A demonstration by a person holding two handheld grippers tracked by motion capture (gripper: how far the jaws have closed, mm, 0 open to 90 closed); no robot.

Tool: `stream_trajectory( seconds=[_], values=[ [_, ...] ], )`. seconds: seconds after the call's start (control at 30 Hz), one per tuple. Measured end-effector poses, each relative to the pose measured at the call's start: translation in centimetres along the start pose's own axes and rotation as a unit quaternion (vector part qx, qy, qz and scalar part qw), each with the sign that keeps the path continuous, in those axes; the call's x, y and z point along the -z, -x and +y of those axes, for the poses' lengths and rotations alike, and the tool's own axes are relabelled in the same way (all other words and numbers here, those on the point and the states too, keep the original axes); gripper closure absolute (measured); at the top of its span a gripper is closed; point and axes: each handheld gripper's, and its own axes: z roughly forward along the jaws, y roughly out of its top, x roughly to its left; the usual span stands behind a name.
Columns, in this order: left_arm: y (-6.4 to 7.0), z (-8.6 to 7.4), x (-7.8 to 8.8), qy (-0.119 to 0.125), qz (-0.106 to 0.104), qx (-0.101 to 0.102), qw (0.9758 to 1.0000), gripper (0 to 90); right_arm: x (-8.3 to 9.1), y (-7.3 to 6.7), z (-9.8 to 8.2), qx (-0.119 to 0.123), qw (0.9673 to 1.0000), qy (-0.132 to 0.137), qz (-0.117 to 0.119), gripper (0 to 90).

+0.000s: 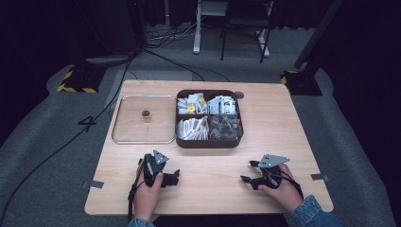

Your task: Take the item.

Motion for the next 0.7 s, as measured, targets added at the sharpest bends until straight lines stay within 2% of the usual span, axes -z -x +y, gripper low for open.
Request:
stream_trajectory(
  seconds=[0.33,0.43,0.7],
  values=[
    [-0.09,0.03,-0.04,0.0,-0.004,-0.002,1.0,0.0,-0.04,0.1,0.02,0.002,1.0,0.001,0.004,26.9],
    [-0.27,0.11,-0.09,0.0,-0.006,-0.009,0.9999,0.0,-0.03,0.1,0.02,0.003,1.0,0.001,0.004,26.9],
    [-0.3,0.08,-0.07,0.0,-0.005,-0.007,1.0,0.0,-0.01,0.17,0.02,0.008,0.9999,0.0,0.008,28.4]
  ],
)
